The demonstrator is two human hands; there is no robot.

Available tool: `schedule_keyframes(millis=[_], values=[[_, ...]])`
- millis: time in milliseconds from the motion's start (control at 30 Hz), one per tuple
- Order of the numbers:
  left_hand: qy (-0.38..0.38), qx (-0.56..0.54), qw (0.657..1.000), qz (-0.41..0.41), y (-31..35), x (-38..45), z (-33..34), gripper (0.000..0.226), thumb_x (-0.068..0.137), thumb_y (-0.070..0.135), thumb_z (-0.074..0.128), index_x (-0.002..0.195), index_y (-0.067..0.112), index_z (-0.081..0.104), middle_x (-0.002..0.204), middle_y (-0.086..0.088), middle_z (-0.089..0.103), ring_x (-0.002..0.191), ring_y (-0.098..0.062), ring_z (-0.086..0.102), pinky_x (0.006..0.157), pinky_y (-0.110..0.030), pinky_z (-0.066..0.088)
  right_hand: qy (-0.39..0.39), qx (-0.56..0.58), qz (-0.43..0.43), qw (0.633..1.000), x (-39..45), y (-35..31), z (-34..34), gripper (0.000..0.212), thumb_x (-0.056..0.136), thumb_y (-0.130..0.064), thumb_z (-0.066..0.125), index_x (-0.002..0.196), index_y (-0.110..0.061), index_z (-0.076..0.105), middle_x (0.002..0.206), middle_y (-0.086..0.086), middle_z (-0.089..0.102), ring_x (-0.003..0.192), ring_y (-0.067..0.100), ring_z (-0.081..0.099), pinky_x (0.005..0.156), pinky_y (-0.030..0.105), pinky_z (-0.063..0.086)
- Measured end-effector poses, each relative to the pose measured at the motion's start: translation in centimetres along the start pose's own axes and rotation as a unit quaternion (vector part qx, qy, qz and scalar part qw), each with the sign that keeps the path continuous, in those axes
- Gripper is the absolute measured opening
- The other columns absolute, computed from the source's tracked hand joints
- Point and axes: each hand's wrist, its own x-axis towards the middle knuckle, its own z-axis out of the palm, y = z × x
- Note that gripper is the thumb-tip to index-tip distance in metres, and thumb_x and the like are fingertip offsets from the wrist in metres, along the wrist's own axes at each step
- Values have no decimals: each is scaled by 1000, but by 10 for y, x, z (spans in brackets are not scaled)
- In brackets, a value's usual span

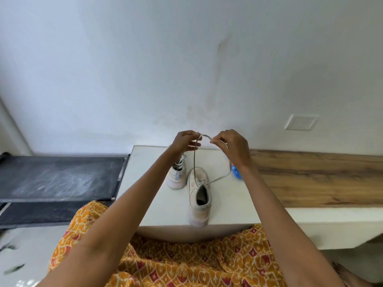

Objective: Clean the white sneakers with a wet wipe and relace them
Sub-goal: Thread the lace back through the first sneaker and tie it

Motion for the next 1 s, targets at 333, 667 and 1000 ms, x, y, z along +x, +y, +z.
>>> schedule_keyframes(millis=[333, 667, 1000], values=[[306, -428, 845, -94, -61, -5, -32, 25, 80, 7, 32, 57, 16, 27, 39, -2, 39, 40, -20, 37, 50, -27, 46, -302, -210, 193, 910, -54, 45, 21, 5, 86, -15, 53, 87, -12, 56, 96, 13, 62, 97, 31, 60, 67, 30, 39], [-63, 339, 924, -164, -96, -34, -80, 26, 87, 11, 50, 62, 12, 42, 46, 1, 33, 38, -13, 26, 35, -17, 19, -379, -343, 246, 824, -89, 73, 30, 28, 91, -9, 49, 117, -13, 57, 117, 4, 61, 108, 21, 59, 76, 28, 46], [-61, 525, 849, 5, -107, -32, -54, 30, 88, 42, 53, 87, 15, 66, 88, -4, 62, 82, -20, 58, 70, -32, 43, -399, -98, 261, 874, -84, 65, 50, 40, 88, -1, 47, 123, -15, 59, 131, 8, 47, 117, 24, 52, 92, 30, 43]])
